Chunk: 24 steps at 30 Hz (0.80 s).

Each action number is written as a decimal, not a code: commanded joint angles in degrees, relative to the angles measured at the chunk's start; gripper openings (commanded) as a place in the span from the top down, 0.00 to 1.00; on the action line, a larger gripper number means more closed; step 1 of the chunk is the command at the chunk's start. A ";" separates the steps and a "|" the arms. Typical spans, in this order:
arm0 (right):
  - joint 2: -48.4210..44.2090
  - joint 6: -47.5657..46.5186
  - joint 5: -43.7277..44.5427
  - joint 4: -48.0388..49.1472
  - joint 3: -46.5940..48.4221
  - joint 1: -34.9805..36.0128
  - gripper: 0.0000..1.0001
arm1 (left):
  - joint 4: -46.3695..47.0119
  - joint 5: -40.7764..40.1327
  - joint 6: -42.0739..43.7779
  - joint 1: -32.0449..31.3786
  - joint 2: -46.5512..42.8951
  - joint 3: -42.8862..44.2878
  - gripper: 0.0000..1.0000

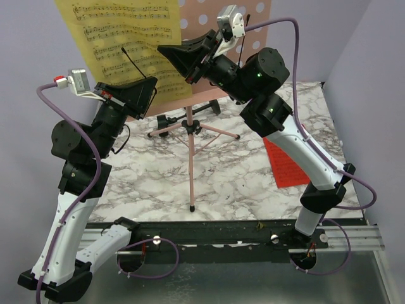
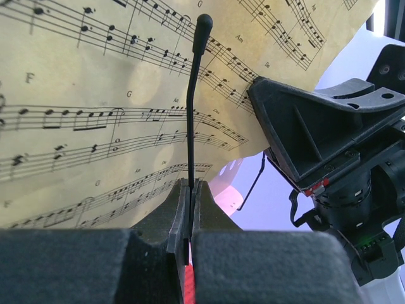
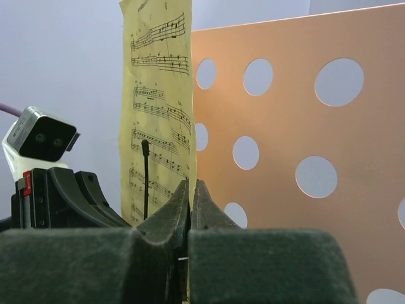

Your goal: Set up the instrument practice props

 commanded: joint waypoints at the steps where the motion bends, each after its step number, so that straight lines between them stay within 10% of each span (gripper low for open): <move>1: 0.06 -1.11 -0.59 0.96 0.93 0.74 0.99 | 2.52 2.12 0.25 -0.03 -1.63 0.46 1.00; 17: -0.10 -2.43 1.08 0.95 1.11 0.83 0.98 | -0.01 -0.71 -1.34 -0.01 -2.73 0.02 0.58; 24: -0.18 -2.13 2.18 -4.94 4.10 0.83 0.72 | -3.03 -0.10 -0.87 -0.01 -6.72 -1.22 0.35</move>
